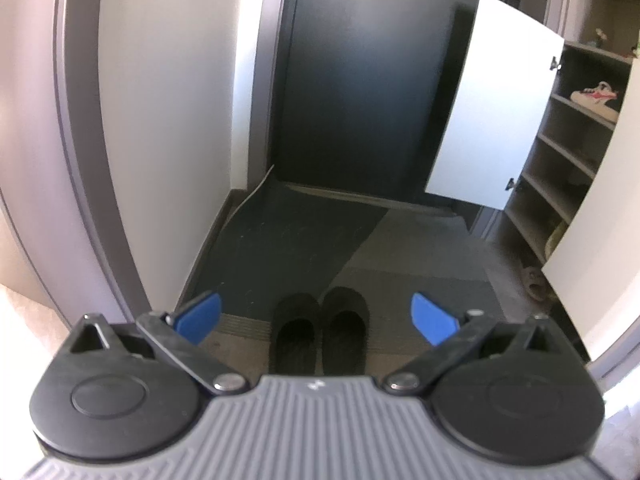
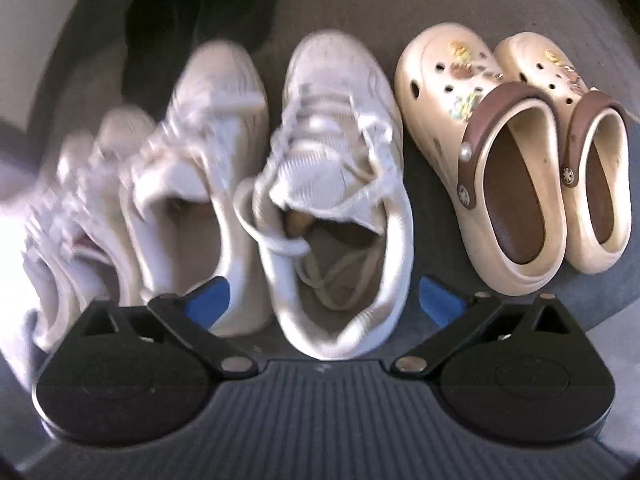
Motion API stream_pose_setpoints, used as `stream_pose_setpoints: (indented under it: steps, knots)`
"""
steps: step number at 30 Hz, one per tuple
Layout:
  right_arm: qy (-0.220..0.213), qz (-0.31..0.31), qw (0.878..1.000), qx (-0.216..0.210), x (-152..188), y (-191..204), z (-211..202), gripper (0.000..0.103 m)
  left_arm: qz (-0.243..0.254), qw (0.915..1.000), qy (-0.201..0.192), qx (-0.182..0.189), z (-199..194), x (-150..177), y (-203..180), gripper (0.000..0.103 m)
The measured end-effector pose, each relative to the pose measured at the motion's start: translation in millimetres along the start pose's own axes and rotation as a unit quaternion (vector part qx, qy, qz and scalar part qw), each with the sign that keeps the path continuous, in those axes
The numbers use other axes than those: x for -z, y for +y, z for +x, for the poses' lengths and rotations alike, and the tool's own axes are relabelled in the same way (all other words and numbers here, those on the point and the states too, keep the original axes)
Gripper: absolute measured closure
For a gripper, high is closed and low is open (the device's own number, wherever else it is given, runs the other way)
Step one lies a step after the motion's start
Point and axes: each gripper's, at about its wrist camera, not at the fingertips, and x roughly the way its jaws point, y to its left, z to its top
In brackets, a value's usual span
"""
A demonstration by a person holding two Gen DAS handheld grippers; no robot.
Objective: Organize scattered shoes
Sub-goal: 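Open the right gripper and lift it away from the sneaker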
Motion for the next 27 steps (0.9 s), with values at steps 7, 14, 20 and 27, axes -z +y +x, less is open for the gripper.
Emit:
stream_pose_setpoints:
  steps: [7, 14, 20, 27]
  knots:
    - [-0.090, 0.000, 0.996, -0.026, -38, 23, -65, 0.000, -0.008, 0.9996, 0.026, 0.001, 21, 0, 9, 0.000]
    - [-0.168, -0.049, 0.984, -0.046, -110, 50, -164, 0.000, 0.054, 0.9983, -0.005, -0.021, 50, -21, 10, 0.000]
    - [-0.236, -0.069, 0.966, -0.079, -160, 68, -248, 0.000, 0.048, 0.9966, 0.024, -0.062, 116, -53, 10, 0.000]
    - [-0.326, -0.109, 0.937, -0.059, -194, 80, -232, 0.000, 0.034, 0.9969, 0.034, -0.063, 237, -46, 7, 0.000]
